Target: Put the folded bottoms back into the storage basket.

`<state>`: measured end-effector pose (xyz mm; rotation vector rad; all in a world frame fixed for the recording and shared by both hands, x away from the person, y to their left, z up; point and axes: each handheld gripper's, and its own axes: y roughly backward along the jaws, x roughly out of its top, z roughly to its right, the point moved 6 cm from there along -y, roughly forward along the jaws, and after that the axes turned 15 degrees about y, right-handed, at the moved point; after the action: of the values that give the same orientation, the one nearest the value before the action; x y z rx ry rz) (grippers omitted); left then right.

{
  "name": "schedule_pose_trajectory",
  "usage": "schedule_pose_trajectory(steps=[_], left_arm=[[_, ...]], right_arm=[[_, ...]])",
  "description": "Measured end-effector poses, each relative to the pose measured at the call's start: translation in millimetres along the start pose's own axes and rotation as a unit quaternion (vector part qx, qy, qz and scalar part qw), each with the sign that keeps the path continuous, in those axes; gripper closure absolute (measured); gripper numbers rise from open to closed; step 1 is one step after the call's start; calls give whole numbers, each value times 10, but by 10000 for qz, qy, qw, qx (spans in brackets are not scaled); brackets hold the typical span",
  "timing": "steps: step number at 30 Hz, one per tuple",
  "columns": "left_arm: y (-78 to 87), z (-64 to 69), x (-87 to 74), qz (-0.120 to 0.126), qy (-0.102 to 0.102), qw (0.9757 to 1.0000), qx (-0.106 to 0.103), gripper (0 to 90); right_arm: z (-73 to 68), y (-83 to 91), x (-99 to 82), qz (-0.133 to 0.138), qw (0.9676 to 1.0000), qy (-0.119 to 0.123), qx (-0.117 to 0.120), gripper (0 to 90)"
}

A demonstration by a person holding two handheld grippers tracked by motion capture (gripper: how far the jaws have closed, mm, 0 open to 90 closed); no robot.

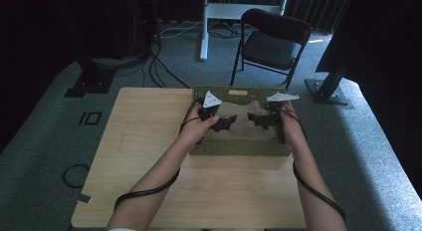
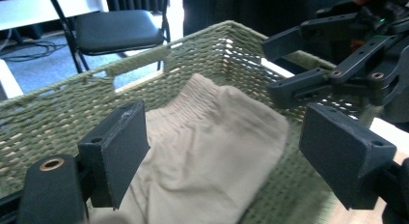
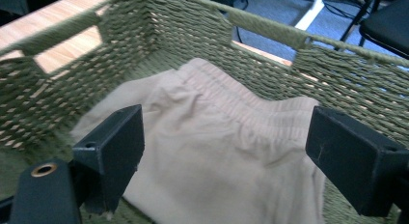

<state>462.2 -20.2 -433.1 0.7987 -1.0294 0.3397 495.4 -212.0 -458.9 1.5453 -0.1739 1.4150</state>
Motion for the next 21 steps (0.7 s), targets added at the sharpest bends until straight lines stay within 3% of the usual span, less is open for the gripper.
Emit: schedule_pose_trajectory(steps=[3,10,16,21], left_arm=[[76,92,-34,18,-149,9999,-16,185],[180,212,-114,69,-94,9998,-191,185],[315,297,-230,56,-175,9994,-290,185],[455,373,-256,209,-240,9989,-343,185]], right_arm=[[-109,83,24,143,9999,68,49,132],[-271,200,68,305,9992,237,136,132],[-396,332,83,385,9983,406,163,132],[-522,419,44,455,9975,497,233,131]])
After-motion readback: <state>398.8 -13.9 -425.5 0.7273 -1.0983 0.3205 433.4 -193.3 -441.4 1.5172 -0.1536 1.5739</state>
